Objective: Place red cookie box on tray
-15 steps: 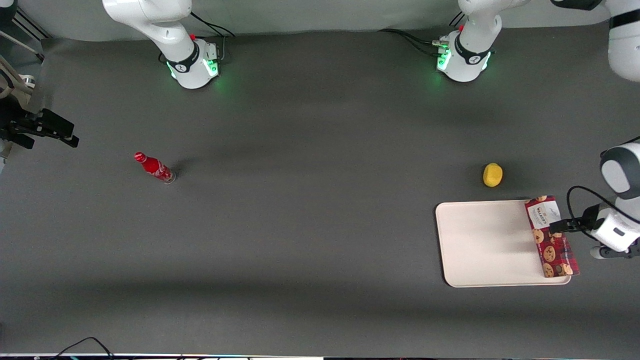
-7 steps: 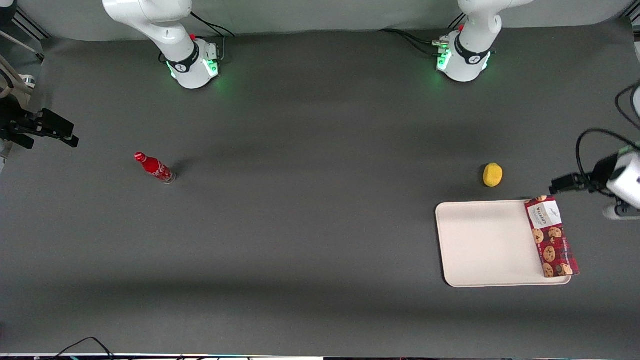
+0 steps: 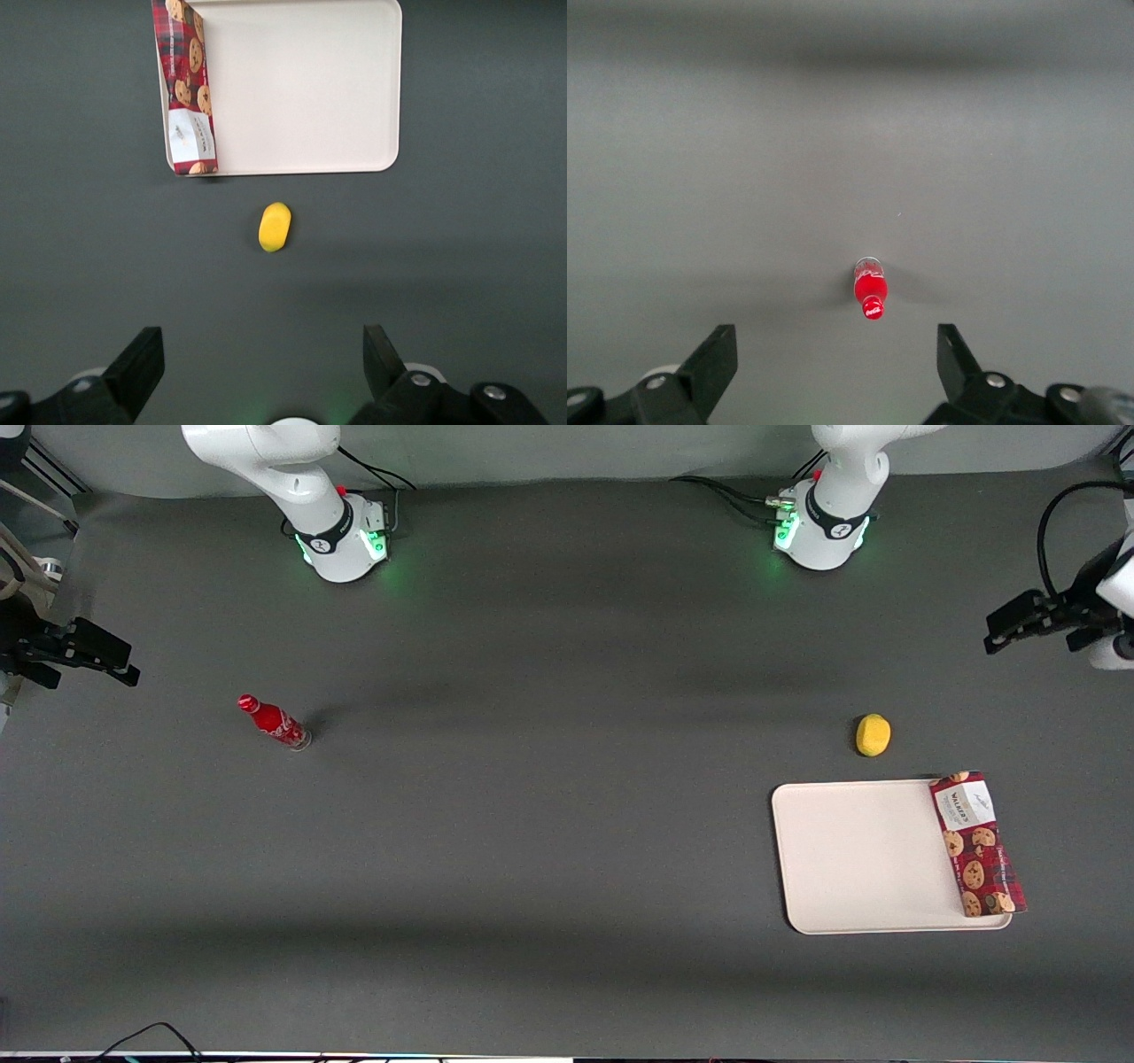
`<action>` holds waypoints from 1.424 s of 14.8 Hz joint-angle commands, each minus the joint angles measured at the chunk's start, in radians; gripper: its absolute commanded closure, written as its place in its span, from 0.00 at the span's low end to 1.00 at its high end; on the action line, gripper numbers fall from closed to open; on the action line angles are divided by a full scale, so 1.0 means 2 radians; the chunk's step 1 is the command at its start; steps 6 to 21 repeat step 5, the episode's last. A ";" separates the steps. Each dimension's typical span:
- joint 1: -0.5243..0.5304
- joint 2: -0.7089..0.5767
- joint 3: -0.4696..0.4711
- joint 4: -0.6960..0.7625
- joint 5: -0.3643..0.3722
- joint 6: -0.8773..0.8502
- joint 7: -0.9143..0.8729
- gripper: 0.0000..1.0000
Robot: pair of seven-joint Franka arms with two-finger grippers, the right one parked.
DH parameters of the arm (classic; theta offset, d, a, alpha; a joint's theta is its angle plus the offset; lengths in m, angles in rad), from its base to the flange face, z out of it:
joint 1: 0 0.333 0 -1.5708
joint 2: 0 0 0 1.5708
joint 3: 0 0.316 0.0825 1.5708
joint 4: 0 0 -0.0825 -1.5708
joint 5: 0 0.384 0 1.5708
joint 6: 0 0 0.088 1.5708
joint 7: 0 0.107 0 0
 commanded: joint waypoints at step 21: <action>0.004 -0.022 -0.004 -0.007 0.004 -0.018 -0.002 0.00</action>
